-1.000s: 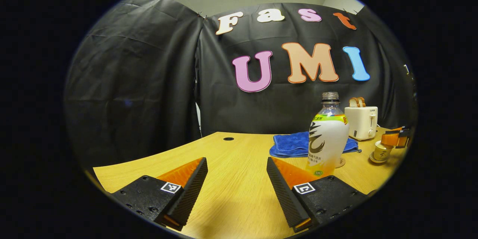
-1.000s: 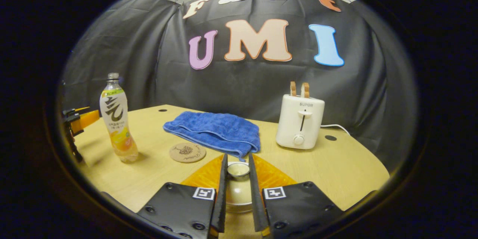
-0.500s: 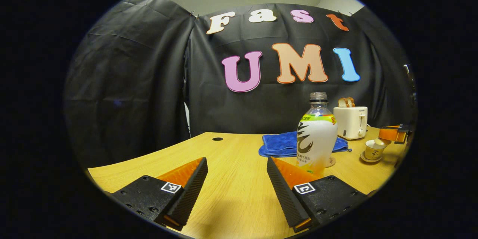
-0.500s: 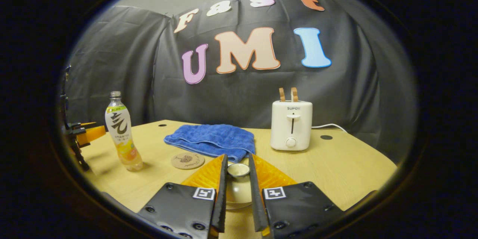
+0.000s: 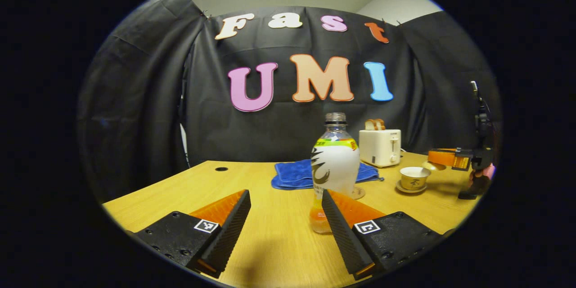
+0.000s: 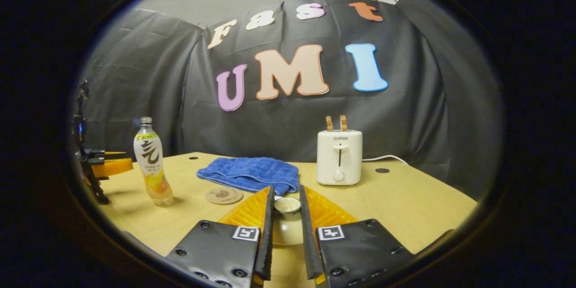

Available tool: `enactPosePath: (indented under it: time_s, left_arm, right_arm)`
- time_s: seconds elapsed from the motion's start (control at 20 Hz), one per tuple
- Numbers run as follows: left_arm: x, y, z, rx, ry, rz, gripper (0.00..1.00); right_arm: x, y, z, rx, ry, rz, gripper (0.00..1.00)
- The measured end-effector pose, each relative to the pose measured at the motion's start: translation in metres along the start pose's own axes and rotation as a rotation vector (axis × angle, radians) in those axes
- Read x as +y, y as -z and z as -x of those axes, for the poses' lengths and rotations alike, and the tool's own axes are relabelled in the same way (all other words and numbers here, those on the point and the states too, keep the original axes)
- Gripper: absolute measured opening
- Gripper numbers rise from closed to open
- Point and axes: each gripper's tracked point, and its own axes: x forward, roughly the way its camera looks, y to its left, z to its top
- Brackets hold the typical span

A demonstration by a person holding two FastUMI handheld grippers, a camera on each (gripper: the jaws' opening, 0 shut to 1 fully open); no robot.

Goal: Open the teacup lid with one hand, grasp the water bottle and pour water into the teacup with the other hand; after pouring, place the water bottle on the coaster and then close the teacup lid.

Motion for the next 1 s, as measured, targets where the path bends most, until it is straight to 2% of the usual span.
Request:
enactPosePath:
  time_s: [0.1, 0.5, 0.85, 1.0]
  left_arm:
    - [-0.01, 0.001, -0.001, 0.005, 0.058, 0.0, 0.93]
    - [-0.039, 0.007, -0.027, 0.042, 0.158, 0.011, 0.93]
    - [-0.059, 0.012, -0.057, 0.083, 0.195, 0.002, 0.91]
    - [-0.057, 0.014, -0.068, 0.088, 0.177, -0.001, 0.8]
  right_arm:
    - [-0.004, -0.001, 0.005, -0.002, 0.015, 0.0, 0.32]
    - [-0.017, -0.001, 0.013, -0.003, 0.067, 0.001, 0.34]
    - [-0.017, -0.001, 0.014, -0.003, 0.066, 0.001, 0.32]
    - [-0.017, -0.001, 0.015, -0.003, 0.061, 0.001, 0.34]
